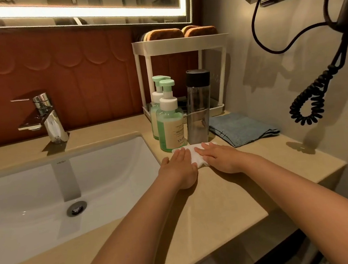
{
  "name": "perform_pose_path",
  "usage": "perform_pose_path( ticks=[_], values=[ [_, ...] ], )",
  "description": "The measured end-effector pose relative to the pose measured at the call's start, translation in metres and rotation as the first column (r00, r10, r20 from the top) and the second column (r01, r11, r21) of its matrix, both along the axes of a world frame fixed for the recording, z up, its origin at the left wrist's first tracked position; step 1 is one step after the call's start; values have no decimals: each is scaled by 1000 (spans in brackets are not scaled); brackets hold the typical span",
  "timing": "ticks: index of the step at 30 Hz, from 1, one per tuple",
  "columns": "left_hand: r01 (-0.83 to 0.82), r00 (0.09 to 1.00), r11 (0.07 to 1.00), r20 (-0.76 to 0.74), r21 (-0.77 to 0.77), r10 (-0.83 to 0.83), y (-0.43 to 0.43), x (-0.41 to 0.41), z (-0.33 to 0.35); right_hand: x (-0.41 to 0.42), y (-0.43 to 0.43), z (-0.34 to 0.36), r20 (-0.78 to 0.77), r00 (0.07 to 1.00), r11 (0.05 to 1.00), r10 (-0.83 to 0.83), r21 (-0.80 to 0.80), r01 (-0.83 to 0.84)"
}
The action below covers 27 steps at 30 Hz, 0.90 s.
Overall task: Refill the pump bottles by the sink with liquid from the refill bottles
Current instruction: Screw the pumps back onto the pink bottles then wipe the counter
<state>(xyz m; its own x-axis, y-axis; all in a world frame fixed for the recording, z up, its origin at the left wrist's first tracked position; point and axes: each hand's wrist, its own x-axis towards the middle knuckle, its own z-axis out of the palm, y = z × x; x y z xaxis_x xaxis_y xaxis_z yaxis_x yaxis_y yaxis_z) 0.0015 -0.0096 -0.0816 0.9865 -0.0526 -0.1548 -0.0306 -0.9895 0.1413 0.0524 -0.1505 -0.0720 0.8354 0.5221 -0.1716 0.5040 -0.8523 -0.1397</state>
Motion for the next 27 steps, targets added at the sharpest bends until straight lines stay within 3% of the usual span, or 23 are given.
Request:
perform_pose_path(
  ticks=[17, 27],
  values=[
    [95, 995, 993, -10, 63, -95, -18, -123, 1, -128, -34, 1, 43, 998, 996, 51, -70, -48],
    [-5, 1000, 999, 21, 42, 4, 51, -206, 0, -189, 38, -3, 53, 984, 985, 170, -44, -168]
  ],
)
